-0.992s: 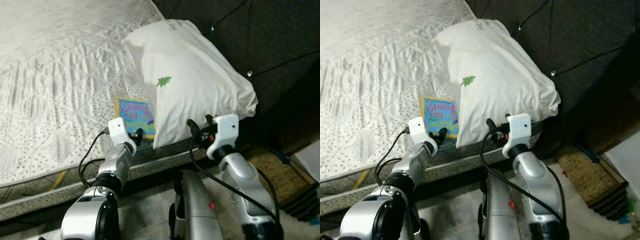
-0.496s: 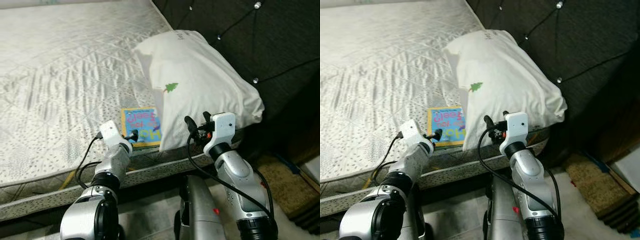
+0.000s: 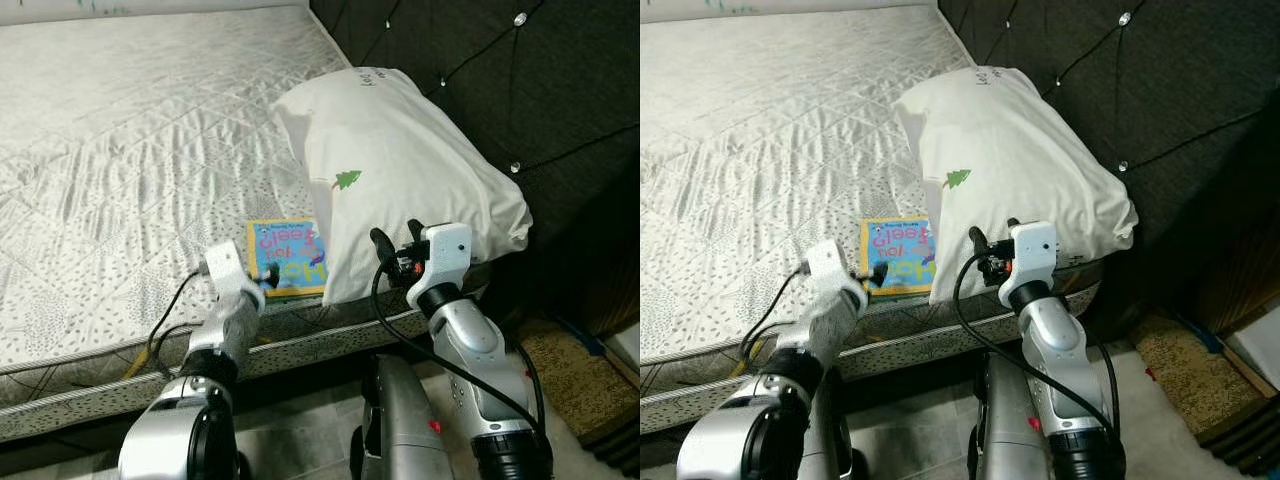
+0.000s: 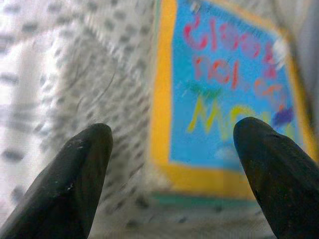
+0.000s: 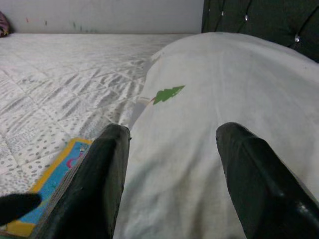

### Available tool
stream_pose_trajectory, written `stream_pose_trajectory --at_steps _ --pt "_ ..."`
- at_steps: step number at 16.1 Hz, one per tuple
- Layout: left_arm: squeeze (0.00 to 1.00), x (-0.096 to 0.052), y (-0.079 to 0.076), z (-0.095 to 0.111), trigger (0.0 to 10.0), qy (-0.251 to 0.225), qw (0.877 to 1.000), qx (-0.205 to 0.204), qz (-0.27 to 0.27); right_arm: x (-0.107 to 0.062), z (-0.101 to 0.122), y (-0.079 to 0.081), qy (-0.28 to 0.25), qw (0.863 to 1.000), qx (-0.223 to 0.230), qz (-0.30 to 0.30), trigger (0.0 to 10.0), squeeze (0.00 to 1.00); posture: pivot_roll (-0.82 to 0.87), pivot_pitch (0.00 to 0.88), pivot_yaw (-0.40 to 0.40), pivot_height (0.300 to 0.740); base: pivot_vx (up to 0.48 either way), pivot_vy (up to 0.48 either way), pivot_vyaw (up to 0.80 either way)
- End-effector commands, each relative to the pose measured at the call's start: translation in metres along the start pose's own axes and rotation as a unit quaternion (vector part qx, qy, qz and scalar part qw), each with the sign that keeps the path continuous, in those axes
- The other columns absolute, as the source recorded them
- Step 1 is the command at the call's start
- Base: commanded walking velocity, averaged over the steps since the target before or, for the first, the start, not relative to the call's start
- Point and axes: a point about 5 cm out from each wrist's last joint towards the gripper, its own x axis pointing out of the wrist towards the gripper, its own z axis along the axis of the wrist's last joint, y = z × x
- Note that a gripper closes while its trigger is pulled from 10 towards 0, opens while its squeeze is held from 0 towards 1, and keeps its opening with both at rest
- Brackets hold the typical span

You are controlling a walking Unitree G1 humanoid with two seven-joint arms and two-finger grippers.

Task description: Clean up the room

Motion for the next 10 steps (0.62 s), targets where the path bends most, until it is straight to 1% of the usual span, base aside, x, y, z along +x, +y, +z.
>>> stream_pose_trajectory --at_steps 1,3,5,7,10 --pt "0.0 0.0 0.001 -0.01 10.0 0.026 0.999 0.018 -0.002 0.001 -0.001 -0.002 0.001 1.0 -0.001 -0.007 10.0 0.0 -0.08 0.047 -0.014 0.538 0.0 0.0 0.0" --pt "0.0 0.0 0.002 -0.017 10.0 0.04 0.999 0.033 -0.003 0.001 -0.001 -0.003 0.001 1.0 -0.003 -0.01 10.0 0.0 -0.09 0.048 -0.012 0.538 0.0 0.0 0.0" --pt "0.0 0.0 0.004 -0.018 10.0 0.044 0.998 0.038 -0.001 0.001 -0.001 -0.004 0.001 1.0 -0.005 -0.014 10.0 0.0 -0.09 0.049 -0.011 0.538 0.0 0.0 0.0" --pt "0.0 0.001 0.006 -0.015 10.0 0.037 0.998 0.058 0.002 -0.004 -0.001 -0.006 0.002 1.0 -0.01 -0.026 10.0 0.0 -0.1 0.07 -0.007 0.538 0.0 0.0 0.0" --pt "0.0 0.001 0.008 -0.017 10.0 0.043 0.997 0.069 -0.002 -0.013 -0.002 -0.01 0.009 0.999 -0.015 -0.038 10.0 0.0 -0.12 0.103 -0.007 0.538 0.0 0.0 0.0"
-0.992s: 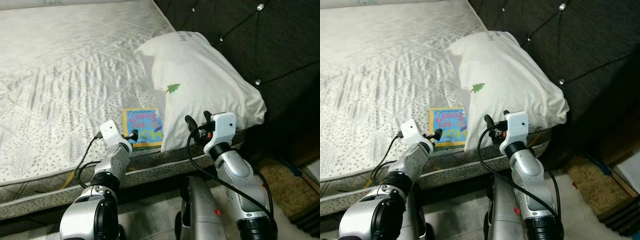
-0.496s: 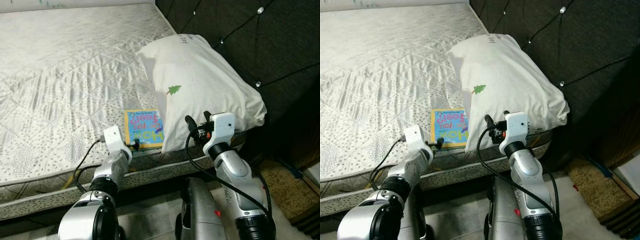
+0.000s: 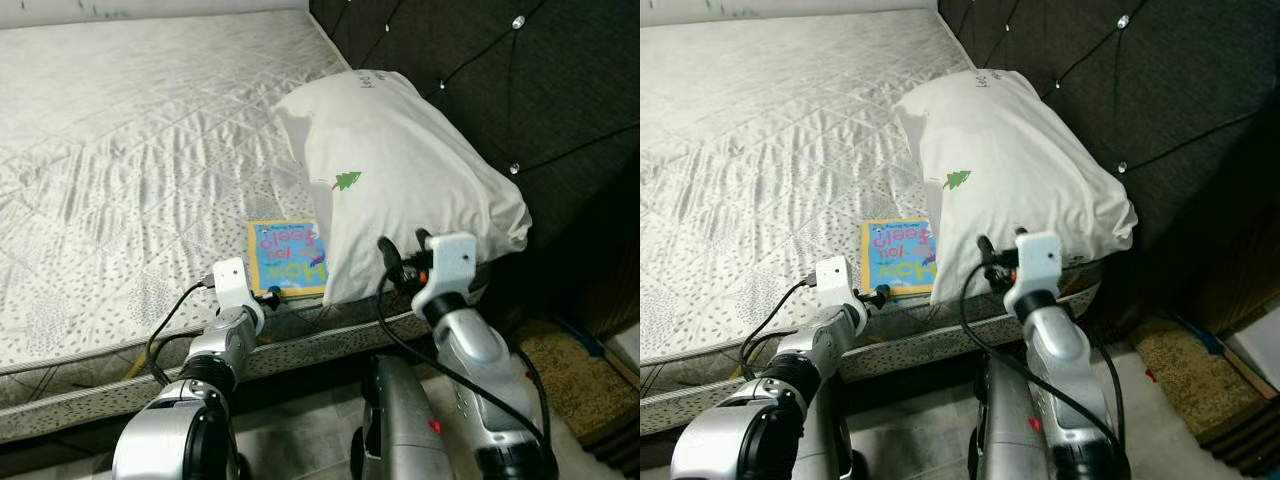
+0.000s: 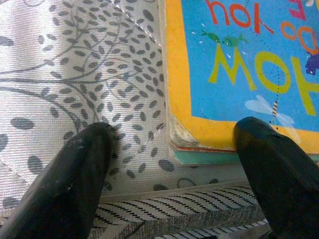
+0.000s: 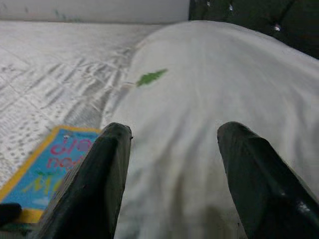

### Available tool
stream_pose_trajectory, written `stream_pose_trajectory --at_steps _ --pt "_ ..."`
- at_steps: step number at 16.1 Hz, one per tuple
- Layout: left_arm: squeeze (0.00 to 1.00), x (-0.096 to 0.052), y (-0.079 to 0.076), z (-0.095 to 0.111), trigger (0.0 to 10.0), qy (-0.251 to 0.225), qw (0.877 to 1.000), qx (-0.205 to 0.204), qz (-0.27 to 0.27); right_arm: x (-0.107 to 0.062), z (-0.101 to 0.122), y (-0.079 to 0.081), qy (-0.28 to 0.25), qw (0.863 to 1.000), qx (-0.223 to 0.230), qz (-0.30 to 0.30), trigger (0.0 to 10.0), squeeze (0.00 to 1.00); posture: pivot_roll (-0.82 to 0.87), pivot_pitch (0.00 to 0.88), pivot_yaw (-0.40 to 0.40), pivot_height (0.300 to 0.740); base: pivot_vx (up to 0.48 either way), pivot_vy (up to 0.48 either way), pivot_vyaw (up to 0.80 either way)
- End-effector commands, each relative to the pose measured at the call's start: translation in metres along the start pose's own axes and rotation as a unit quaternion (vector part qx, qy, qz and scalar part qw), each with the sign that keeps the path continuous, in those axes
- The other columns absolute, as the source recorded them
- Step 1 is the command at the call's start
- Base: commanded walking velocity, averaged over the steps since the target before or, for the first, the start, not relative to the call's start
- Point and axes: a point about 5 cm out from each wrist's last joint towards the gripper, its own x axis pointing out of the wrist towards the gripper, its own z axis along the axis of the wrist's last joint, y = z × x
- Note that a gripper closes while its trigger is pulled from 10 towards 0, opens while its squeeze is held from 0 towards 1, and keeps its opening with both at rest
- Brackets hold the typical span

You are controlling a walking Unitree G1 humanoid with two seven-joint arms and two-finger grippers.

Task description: Clean up the room

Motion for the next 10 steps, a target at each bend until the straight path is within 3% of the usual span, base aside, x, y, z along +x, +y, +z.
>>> stream_pose_trajectory --at_steps 1,10 --pt "0.0 0.0 -0.001 -0.005 10.0 0.015 1.0 0.014 -0.005 -0.002 0.006 -0.004 -0.006 1.0 -0.006 -0.007 10.0 0.0 -0.13 0.11 -0.007 0.538 0.0 0.0 0.0" --pt "0.0 0.0 -0.034 -0.008 10.0 0.024 0.996 0.064 -0.062 -0.011 0.008 -0.011 0.0 0.999 -0.018 -0.028 10.0 0.0 -0.16 0.136 0.001 0.538 0.0 0.0 0.0"
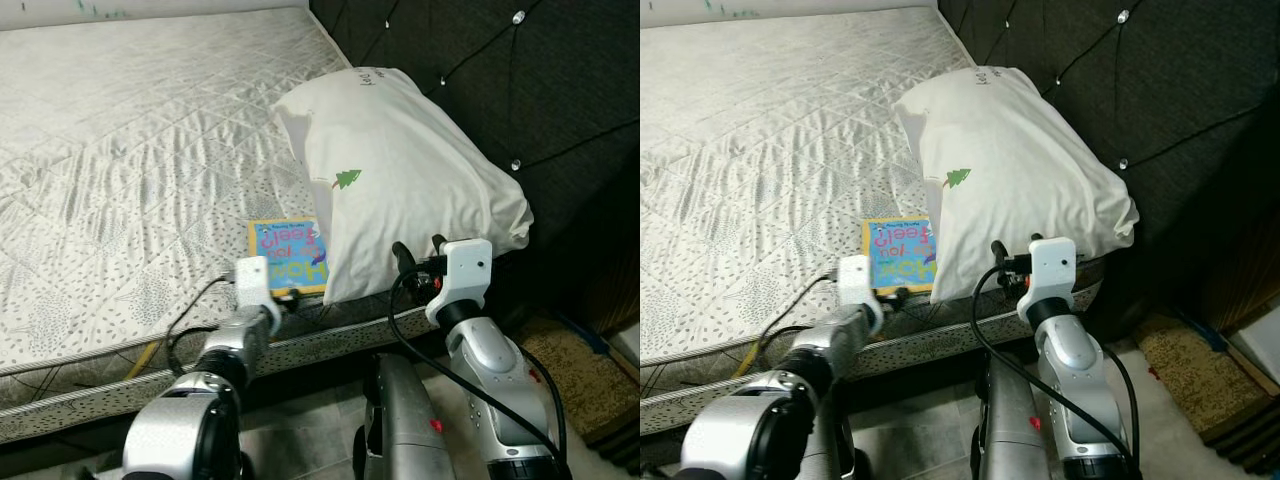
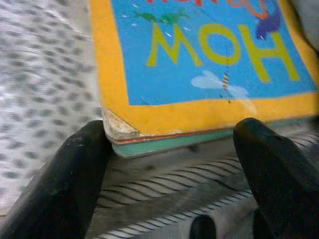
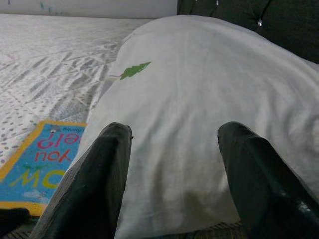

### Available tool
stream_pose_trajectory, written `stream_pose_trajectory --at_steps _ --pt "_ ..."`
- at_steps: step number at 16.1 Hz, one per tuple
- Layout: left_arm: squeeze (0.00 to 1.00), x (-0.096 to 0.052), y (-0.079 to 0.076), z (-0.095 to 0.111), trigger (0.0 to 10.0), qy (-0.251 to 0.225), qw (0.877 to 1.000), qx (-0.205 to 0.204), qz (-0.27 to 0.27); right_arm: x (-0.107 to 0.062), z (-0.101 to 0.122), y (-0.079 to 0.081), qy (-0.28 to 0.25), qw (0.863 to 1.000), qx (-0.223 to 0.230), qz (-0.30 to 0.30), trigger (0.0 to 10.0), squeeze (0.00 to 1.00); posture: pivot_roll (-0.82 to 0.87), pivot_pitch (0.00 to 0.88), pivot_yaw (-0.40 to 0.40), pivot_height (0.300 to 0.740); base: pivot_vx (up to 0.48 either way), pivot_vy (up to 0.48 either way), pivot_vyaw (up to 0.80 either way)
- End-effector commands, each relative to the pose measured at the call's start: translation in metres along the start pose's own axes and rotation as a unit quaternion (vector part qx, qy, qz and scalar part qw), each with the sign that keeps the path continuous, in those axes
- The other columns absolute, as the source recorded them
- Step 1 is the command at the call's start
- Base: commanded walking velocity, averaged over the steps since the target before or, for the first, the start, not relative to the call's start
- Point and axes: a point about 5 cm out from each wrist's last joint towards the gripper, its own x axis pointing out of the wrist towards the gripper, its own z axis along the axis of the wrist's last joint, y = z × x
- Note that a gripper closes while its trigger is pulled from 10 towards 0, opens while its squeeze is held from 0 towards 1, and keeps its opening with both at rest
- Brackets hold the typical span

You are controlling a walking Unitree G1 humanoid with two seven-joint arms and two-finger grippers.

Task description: Clean up the room

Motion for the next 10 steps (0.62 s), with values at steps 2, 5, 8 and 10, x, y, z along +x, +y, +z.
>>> stream_pose_trajectory --at_steps 2,5,8,10 --pt "0.0 0.001 -0.007 -0.002 10.0 0.007 1.0 0.007 -0.01 -0.001 0.004 -0.003 -0.005 1.0 -0.004 -0.006 10.0 0.0 -0.16 0.132 -0.004 0.538 0.0 0.0 0.0" --pt "0.0 0.0 -0.015 -0.005 10.0 0.009 1.0 0.009 -0.022 0.002 0.005 -0.001 -0.006 1.0 -0.004 -0.002 10.0 0.0 -0.15 0.123 -0.006 0.538 0.0 0.0 0.0" --pt "0.0 0.0 -0.017 -0.003 10.0 0.001 1.0 0.002 -0.026 0.003 0.005 -0.001 -0.006 1.0 -0.004 0.0 10.0 0.0 -0.15 0.118 -0.006 0.538 0.0 0.0 0.0" --pt "0.0 0.0 -0.017 -0.001 10.0 -0.007 1.0 -0.007 -0.025 0.003 0.005 -0.001 -0.006 1.0 -0.003 0.0 10.0 0.0 -0.15 0.114 -0.006 0.538 0.0 0.0 0.0"
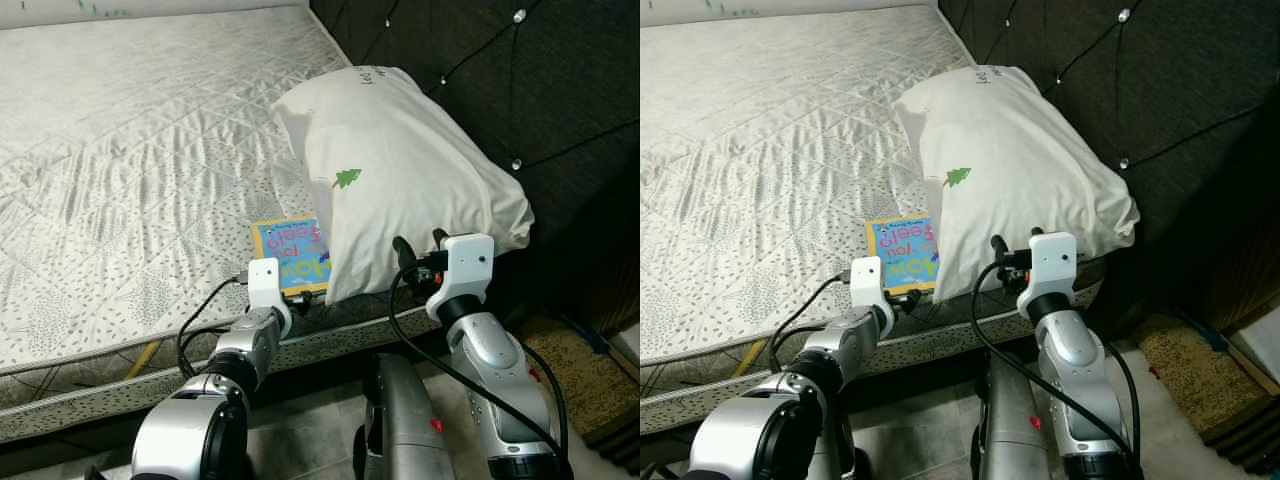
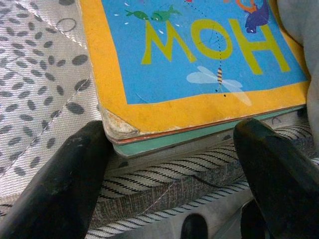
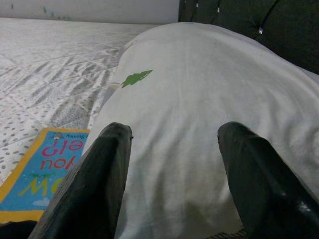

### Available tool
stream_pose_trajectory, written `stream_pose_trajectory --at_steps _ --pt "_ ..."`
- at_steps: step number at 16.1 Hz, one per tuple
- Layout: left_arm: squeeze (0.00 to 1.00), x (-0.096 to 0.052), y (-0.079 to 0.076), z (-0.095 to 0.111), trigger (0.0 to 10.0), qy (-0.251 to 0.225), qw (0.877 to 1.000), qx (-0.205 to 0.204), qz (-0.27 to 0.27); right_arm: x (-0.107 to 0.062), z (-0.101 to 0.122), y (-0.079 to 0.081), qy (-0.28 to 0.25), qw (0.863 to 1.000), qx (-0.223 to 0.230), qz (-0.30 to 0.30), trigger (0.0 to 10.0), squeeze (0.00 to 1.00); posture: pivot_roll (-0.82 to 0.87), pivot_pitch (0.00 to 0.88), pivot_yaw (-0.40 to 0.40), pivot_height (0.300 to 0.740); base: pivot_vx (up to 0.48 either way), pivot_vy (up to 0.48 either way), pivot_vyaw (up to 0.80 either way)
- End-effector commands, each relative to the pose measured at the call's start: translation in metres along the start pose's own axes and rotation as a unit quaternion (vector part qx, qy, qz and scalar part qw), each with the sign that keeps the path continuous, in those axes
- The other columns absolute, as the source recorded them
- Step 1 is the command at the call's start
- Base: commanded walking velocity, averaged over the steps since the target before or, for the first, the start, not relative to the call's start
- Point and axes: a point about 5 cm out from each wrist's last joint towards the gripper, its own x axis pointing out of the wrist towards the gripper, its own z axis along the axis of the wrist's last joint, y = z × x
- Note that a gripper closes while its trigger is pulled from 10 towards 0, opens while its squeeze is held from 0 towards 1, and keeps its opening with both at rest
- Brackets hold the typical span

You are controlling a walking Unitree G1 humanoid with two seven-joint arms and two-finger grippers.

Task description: Clean up the room

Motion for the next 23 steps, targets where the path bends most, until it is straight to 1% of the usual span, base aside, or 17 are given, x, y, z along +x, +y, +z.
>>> stream_pose_trajectory --at_steps 1,2,4,6,8,10,11,12,13,14,15,16,17,18,19,20,23 --pt "0.0 -0.002 0.0 0.006 10.0 -0.028 0.999 -0.022 -0.006 0.001 -0.001 -0.001 0.003 1.0 0.001 0.0 10.0 0.0 -0.14 0.107 -0.009 0.538 0.0 0.0 0.0" --pt "0.0 -0.004 0.004 0.008 10.0 -0.043 0.998 -0.036 -0.003 0.002 -0.001 -0.001 0.003 1.0 0.003 0.002 10.0 0.0 -0.13 0.106 -0.01 0.538 0.0 0.0 0.0" --pt "0.0 -0.007 0.009 0.008 10.0 -0.056 0.998 -0.04 0.002 0.004 -0.002 0.001 0.003 1.0 0.004 0.006 10.0 0.0 -0.12 0.1 -0.014 0.538 0.0 0.0 0.0" --pt "0.0 -0.021 0.019 0.007 10.0 -0.087 0.994 -0.056 0.024 0.006 -0.002 0.002 0.002 1.0 0.007 0.012 10.0 0.0 -0.11 0.091 -0.02 0.538 0.0 0.0 0.0" --pt "0.0 -0.039 0.033 0.011 10.0 -0.133 0.988 -0.06 0.055 0.008 -0.002 0.002 0.001 1.0 0.008 0.015 10.0 0.0 -0.1 0.083 -0.025 0.538 0.0 0.0 0.0" --pt "0.0 -0.066 0.05 0.019 10.0 -0.193 0.976 -0.058 0.088 0.011 -0.003 0.003 0.0 1.0 0.013 0.017 10.0 0.0 -0.07 0.066 -0.031 0.538 0.0 0.0 0.0" --pt "0.0 -0.085 0.06 0.026 10.0 -0.233 0.965 -0.05 0.111 0.014 -0.005 0.005 0.0 1.0 0.019 0.02 10.0 0.0 -0.05 0.053 -0.035 0.538 0.0 0.0 0.0" --pt "0.0 -0.096 0.064 0.029 10.0 -0.25 0.959 -0.043 0.123 0.015 -0.006 0.006 0.0 0.999 0.023 0.023 10.0 0.0 -0.04 0.041 -0.036 0.538 0.0 0.0 0.0" --pt "0.0 -0.114 0.072 0.035 10.0 -0.29 0.943 -0.018 0.162 0.018 -0.007 0.008 0.0 0.999 0.027 0.026 10.0 0.0 -0.03 0.033 -0.034 0.538 0.0 0.0 0.0" --pt "0.0 -0.121 0.073 0.038 10.0 -0.31 0.936 -0.006 0.164 0.019 -0.008 0.009 0.001 0.999 0.027 0.025 10.0 0.0 -0.02 0.024 -0.034 0.538 0.0 0.0 0.0" --pt "0.0 -0.127 0.071 0.039 10.0 -0.323 0.933 0.007 0.159 0.021 -0.008 0.009 0.002 0.999 0.026 0.023 10.0 0.0 -0.02 0.012 -0.035 0.538 0.0 0.0 0.0" --pt "0.0 -0.133 0.069 0.04 10.0 -0.335 0.927 0.042 0.161 0.024 -0.01 0.01 0.004 0.999 0.031 0.02 10.0 0.0 -0.01 0.0 -0.035 0.538 0.0 0.0 0.0" --pt "0.0 -0.135 0.067 0.038 10.0 -0.328 0.929 0.053 0.161 0.025 -0.011 0.011 0.003 0.999 0.031 0.019 10.0 0.0 -0.01 0.0 -0.032 0.538 0.0 0.0 0.0" --pt "0.0 -0.135 0.066 0.037 10.0 -0.321 0.933 0.057 0.154 0.026 -0.011 0.012 0.001 0.999 0.031 0.02 10.0 0.0 0.0 0.0 -0.03 0.538 0.0 0.0 0.0" --pt "0.0 -0.135 0.065 0.04 10.0 -0.327 0.931 0.068 0.149 0.028 -0.011 0.012 -0.003 0.999 0.035 0.022 10.0 0.0 -0.01 0.0 -0.026 0.538 0.0 0.0 0.0" --pt "0.0 -0.136 0.064 0.047 10.0 -0.34 0.923 0.088 0.156 0.032 -0.008 0.013 -0.015 0.998 0.046 0.026 10.0 0.0 0.0 0.0 -0.023 0.538 0.0 0.0 0.0" --pt "0.0 -0.134 0.064 0.058 10.0 -0.352 0.918 0.096 0.156 0.04 0.0 0.017 -0.033 0.997 0.057 0.035 10.0 0.0 0.0 0.0 -0.016 0.567 0.0 0.0 0.0"
